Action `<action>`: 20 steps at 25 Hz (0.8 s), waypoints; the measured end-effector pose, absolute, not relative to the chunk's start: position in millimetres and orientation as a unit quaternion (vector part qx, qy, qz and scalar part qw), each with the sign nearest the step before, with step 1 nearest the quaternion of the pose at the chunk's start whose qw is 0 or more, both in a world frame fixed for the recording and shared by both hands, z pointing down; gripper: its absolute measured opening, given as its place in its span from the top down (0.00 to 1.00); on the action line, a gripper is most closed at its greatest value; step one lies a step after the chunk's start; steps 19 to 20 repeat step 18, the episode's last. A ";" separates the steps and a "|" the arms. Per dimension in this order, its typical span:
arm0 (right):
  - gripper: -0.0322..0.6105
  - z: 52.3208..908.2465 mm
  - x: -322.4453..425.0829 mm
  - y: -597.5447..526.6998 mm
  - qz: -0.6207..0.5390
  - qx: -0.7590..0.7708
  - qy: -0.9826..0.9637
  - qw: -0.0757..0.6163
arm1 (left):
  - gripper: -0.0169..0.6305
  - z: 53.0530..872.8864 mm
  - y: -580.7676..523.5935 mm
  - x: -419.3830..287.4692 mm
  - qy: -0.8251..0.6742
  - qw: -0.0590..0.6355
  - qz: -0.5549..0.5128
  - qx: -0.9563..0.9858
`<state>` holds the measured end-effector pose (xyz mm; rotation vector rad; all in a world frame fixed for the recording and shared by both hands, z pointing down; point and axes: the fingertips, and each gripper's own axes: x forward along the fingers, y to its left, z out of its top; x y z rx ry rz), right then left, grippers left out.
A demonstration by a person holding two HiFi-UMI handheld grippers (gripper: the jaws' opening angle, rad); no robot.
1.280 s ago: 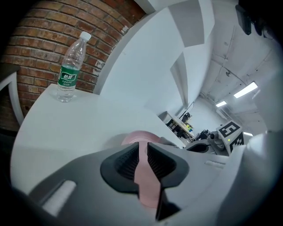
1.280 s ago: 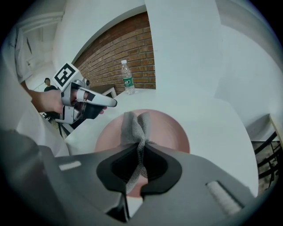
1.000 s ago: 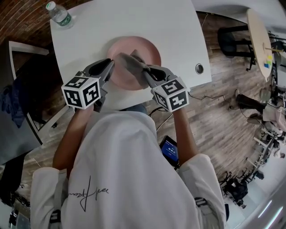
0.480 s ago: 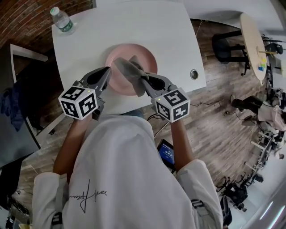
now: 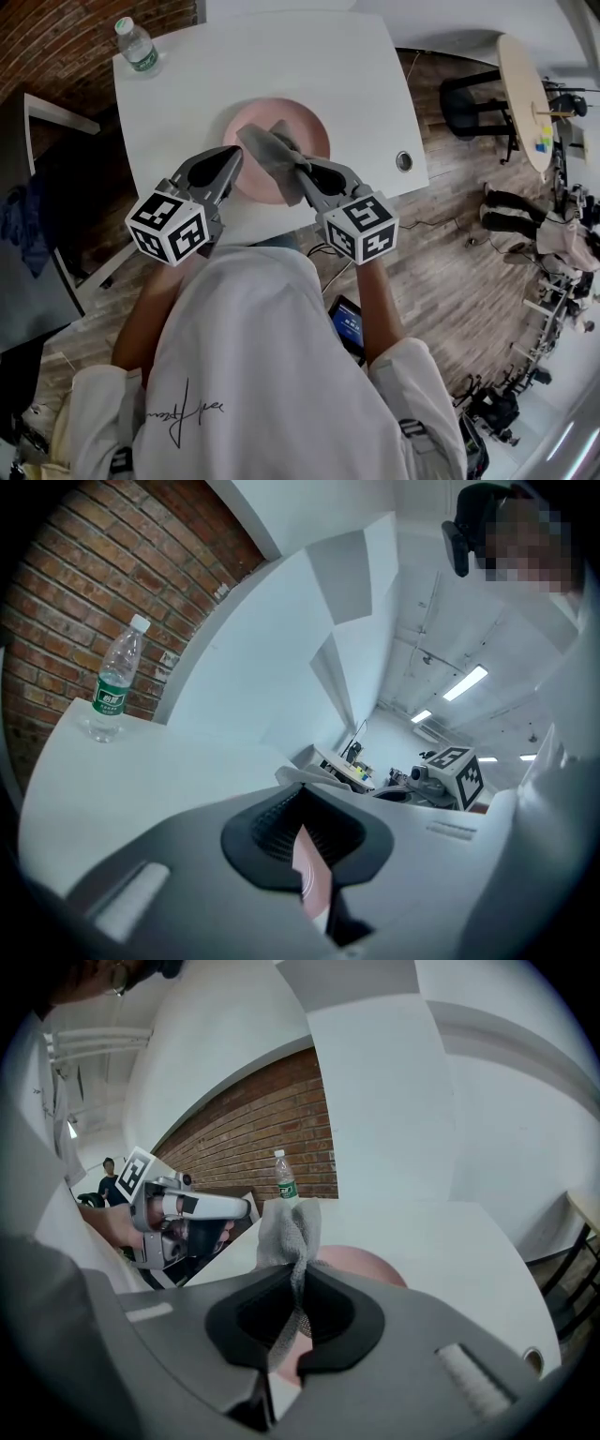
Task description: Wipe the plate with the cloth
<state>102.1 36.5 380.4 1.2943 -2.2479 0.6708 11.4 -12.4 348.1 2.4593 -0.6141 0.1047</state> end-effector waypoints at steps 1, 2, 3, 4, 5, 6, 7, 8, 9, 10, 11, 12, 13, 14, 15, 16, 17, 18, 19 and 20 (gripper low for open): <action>0.92 379.9 101.3 37.2 0.244 0.471 -0.816 0.230 | 0.96 346.6 -11.7 10.9 -0.229 0.299 0.036 0.926; 0.92 378.9 100.5 38.0 0.244 0.471 -0.816 0.230 | 0.96 344.8 -10.9 10.2 -0.227 0.301 0.033 0.925; 0.92 377.4 99.8 38.9 0.244 0.471 -0.816 0.231 | 0.96 342.9 -10.0 9.5 -0.226 0.304 0.030 0.925; 0.92 375.9 99.2 39.8 0.243 0.471 -0.816 0.231 | 0.96 341.0 -8.9 9.2 -0.223 0.306 0.028 0.925; 0.92 374.4 98.9 40.4 0.241 0.472 -0.816 0.232 | 0.96 339.3 -7.6 9.2 -0.221 0.307 0.026 0.925; 0.92 372.9 98.6 41.1 0.239 0.473 -0.816 0.233 | 0.96 337.7 -6.1 9.7 -0.218 0.307 0.024 0.926; 0.92 371.5 98.4 42.0 0.237 0.474 -0.816 0.232 | 0.96 336.1 -4.2 10.3 -0.214 0.305 0.022 0.928; 0.92 369.9 98.1 43.2 0.236 0.475 -0.816 0.230 | 0.96 334.4 -2.0 11.0 -0.210 0.304 0.020 0.929; 0.92 368.2 97.7 44.6 0.234 0.476 -0.816 0.228 | 0.96 332.6 0.3 11.6 -0.206 0.303 0.018 0.930; 0.92 366.4 97.2 46.0 0.233 0.477 -0.817 0.226 | 0.96 330.8 2.6 12.0 -0.201 0.301 0.016 0.932; 0.92 364.7 96.4 47.2 0.233 0.478 -0.817 0.222 | 0.95 329.4 4.8 12.0 -0.197 0.300 0.014 0.933; 0.92 363.4 95.3 48.3 0.234 0.479 -0.818 0.218 | 0.95 328.5 6.8 11.8 -0.193 0.299 0.015 0.934; 0.92 362.3 94.0 49.5 0.235 0.480 -0.818 0.214 | 0.95 327.8 8.9 11.2 -0.190 0.297 0.015 0.936; 0.92 361.6 92.7 51.0 0.236 0.481 -0.818 0.211 | 0.95 326.8 11.2 10.7 -0.188 0.294 0.016 0.937; 0.92 361.0 91.5 53.0 0.236 0.482 -0.817 0.210 | 0.95 325.5 13.6 10.3 -0.185 0.292 0.016 0.938; 0.92 360.1 90.4 55.5 0.235 0.483 -0.817 0.209 | 0.95 324.1 16.0 10.3 -0.183 0.290 0.016 0.939; 0.92 359.1 89.3 58.1 0.234 0.483 -0.817 0.209 | 0.95 322.5 18.5 10.4 -0.181 0.288 0.016 0.940; 0.92 358.0 88.3 60.7 0.233 0.484 -0.817 0.208 | 0.95 321.0 20.9 10.5 -0.179 0.286 0.017 0.941; 0.92 358.0 88.3 60.7 0.233 0.484 -0.817 0.208 | 0.95 321.0 20.9 10.5 -0.179 0.286 0.017 0.941; 0.92 358.0 88.3 60.7 0.233 0.484 -0.817 0.208 | 0.95 321.0 20.9 10.5 -0.179 0.286 0.017 0.941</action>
